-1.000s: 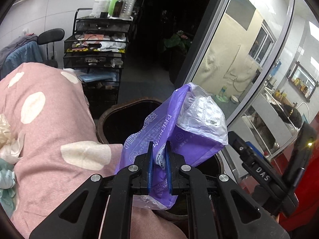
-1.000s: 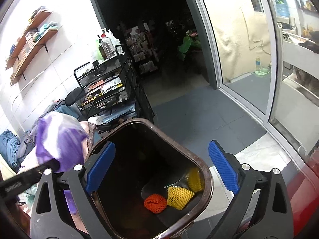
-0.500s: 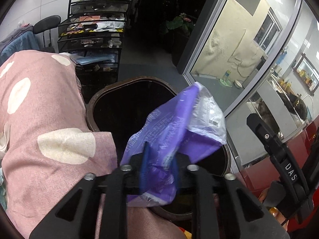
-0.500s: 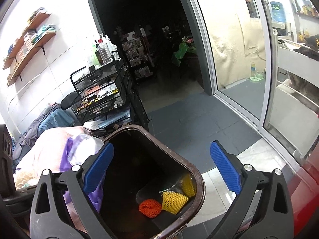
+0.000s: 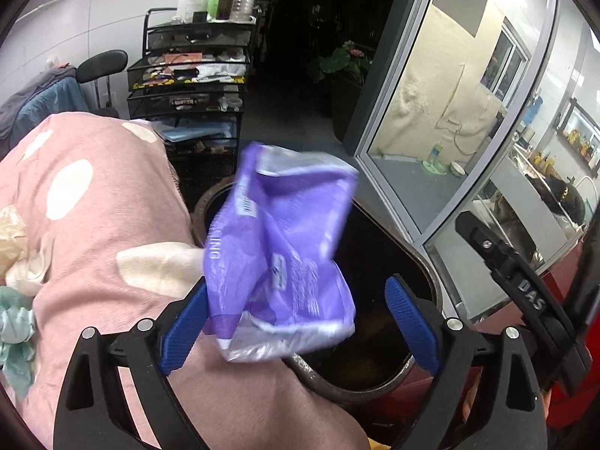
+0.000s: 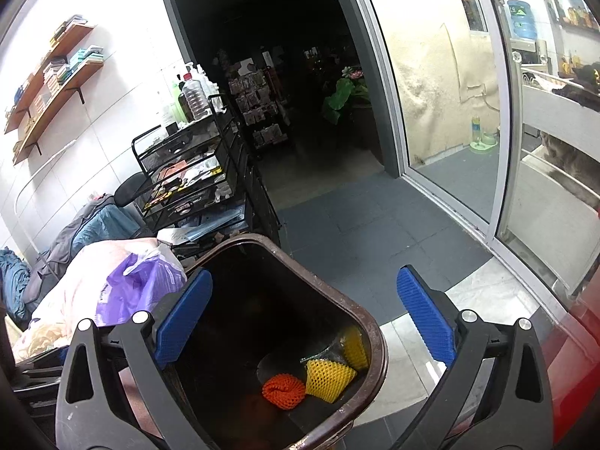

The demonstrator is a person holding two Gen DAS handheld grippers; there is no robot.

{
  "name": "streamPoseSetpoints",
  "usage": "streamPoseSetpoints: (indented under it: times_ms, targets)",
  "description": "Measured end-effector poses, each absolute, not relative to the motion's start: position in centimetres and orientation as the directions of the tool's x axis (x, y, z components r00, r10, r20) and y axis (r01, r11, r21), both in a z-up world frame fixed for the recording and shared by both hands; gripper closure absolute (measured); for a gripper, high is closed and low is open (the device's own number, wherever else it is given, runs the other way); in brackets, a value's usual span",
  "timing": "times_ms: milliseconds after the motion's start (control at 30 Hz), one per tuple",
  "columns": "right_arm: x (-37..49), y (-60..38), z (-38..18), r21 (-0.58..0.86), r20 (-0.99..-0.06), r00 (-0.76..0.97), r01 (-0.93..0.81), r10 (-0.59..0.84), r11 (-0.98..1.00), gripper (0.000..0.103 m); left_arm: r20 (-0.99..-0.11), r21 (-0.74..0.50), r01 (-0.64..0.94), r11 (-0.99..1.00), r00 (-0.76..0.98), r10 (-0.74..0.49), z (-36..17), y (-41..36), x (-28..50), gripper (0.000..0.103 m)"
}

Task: Collect trash
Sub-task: 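Hold the purple bag over the black bin and open the left gripper, then move both open grippers back to the remaining trash on the bed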

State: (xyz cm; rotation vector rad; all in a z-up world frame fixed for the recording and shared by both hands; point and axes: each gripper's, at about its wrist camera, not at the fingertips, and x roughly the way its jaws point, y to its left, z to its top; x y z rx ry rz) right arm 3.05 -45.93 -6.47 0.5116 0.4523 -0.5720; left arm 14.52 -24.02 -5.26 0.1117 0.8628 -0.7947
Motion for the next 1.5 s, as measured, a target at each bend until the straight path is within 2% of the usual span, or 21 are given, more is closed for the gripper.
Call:
streamPoseSetpoints:
  times_ms: [233,500,1100,1333,1500]
  targets:
    - [3.4,-45.6,-6.4,0.330,-0.530,0.759,0.595,-0.377,0.733,0.006,-0.644,-0.199,0.676,0.709,0.456,-0.615,-3.1,-21.4,13.1,0.006]
    - [5.0,-43.8,-5.8,0.349,-0.524,0.806,0.499,-0.276,0.793,0.006,-0.586,-0.196,0.618,0.761,0.549,-0.596,-2.1,-16.9,11.9,0.006]
    - [11.2,-32.9,-3.9,0.286,-0.539,0.840,0.110,0.065,0.952,0.006,-0.597,-0.163,0.339,0.927,0.714,-0.366,-3.6,-3.0,11.4,0.006]
    - [13.2,-28.2,-3.7,0.279,-0.574,0.794,-0.037,0.198,0.959,0.006,-0.603,-0.062,0.253,0.966,0.762,-0.238,-2.9,0.8,13.0,0.006]
    - [14.1,-25.1,-4.0,0.254,-0.603,0.759,-0.109,0.245,0.961,0.006,-0.603,0.050,0.256,0.965,0.778,-0.175,-2.1,1.0,15.3,0.009]
